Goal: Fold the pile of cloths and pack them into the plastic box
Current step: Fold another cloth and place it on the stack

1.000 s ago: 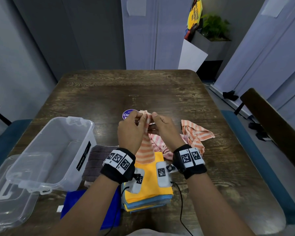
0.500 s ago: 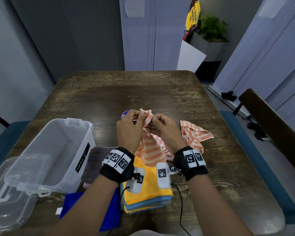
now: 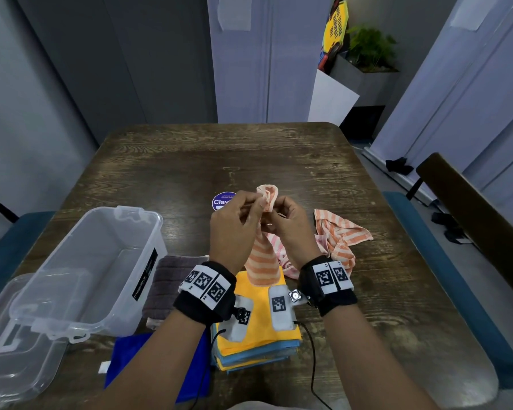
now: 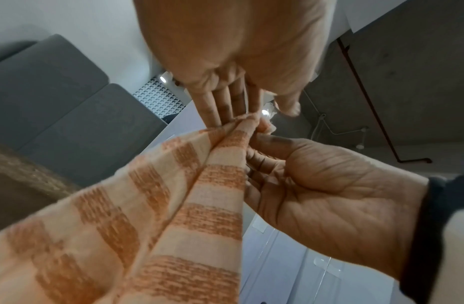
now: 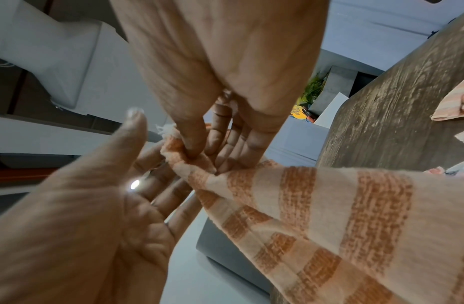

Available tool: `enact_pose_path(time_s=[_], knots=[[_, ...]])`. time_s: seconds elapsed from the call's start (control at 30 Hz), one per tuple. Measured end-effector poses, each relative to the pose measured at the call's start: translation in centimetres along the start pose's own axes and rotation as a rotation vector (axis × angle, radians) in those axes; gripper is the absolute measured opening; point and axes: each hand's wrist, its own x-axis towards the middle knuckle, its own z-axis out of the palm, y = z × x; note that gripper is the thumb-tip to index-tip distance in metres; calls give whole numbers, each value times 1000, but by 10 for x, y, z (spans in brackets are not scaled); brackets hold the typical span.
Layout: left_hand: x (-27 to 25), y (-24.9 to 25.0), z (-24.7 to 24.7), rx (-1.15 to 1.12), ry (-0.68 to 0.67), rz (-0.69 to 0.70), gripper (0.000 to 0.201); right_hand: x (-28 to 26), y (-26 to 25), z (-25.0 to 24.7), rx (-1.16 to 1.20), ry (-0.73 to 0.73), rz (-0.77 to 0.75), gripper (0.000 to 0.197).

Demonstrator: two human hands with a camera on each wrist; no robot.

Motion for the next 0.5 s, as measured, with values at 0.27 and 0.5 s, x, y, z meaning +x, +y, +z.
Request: enact_pose_path(time_s=[0.27,0.5], knots=[[12,3,-5,-57,-41,-50,16,4,-8,-18,8,-4,-27,14],[29,4,-21,-215,-119,-26,8,8,-6,-34,-122,-104,26,44]])
